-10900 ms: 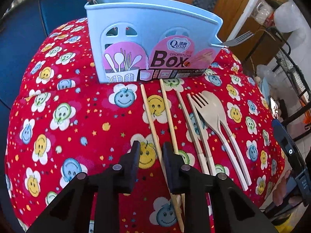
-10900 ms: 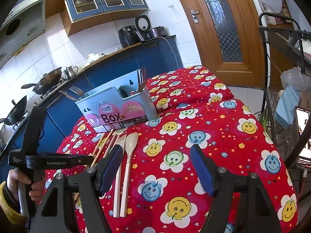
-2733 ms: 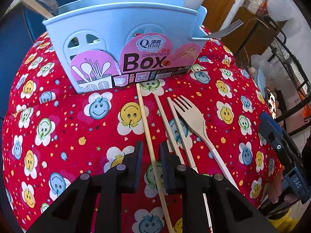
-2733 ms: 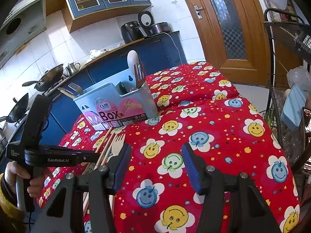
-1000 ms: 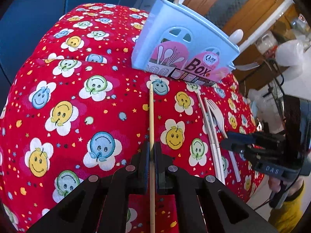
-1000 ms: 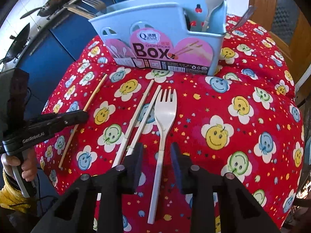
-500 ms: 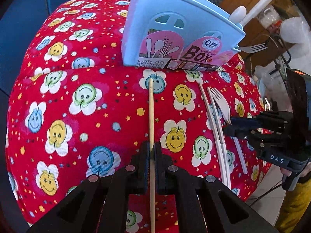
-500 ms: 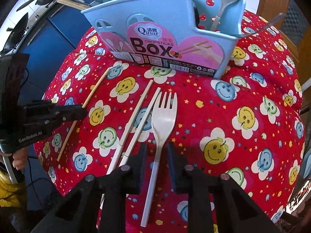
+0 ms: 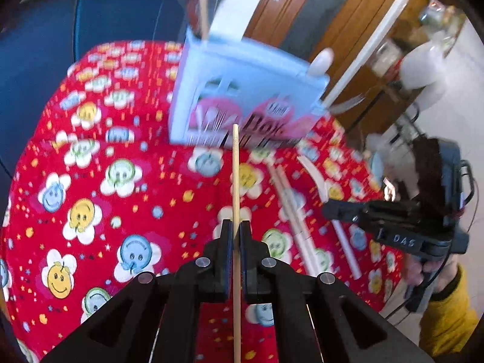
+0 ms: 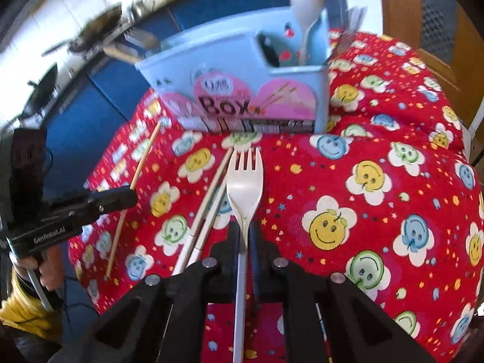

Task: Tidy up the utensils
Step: 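Grasp another wooden chopstick with the left tool while the right tool grasps the white plastic fork, then lift the chopstick and white fork upright over the blue caddy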

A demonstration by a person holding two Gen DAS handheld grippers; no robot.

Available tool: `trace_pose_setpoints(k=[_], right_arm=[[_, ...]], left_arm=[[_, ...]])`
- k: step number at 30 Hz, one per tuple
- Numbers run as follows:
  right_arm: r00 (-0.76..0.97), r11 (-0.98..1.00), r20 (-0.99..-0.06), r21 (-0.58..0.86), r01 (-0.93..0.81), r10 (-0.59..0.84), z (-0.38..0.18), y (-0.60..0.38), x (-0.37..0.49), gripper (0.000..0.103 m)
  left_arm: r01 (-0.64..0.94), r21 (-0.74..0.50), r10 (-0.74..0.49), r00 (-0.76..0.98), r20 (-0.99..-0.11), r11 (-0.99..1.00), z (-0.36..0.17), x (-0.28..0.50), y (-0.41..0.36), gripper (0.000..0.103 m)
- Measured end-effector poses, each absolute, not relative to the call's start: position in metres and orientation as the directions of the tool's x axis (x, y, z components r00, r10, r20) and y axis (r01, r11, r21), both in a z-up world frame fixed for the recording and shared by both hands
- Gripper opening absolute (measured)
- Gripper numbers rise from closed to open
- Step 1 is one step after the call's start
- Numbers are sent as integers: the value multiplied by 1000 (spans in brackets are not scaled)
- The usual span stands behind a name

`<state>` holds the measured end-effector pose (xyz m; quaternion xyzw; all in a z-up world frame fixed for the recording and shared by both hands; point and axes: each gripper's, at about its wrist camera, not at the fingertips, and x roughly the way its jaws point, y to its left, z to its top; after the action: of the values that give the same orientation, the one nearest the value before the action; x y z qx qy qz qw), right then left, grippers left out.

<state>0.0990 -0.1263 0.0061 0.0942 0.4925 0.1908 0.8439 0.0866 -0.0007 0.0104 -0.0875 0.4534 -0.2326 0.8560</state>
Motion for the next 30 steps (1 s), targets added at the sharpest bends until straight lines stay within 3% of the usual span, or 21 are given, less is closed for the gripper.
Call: trace_pose_setpoints(k=[8,17,30], right_arm=[[668,906,-619,350,-236,413,38,-140,59,8],[820,939,-470,262,-225,328,76,-136,57,8],[891,952,-354,217,-216,283,109,-139,87,8]], left_arm=[[345,-352,-492,643,-587,870,53,78,-5,4],[328,-352,-472,726,-500,877,87,105,-17,4],[288,-302,-379,873,-306,909,134,151,-22,4]])
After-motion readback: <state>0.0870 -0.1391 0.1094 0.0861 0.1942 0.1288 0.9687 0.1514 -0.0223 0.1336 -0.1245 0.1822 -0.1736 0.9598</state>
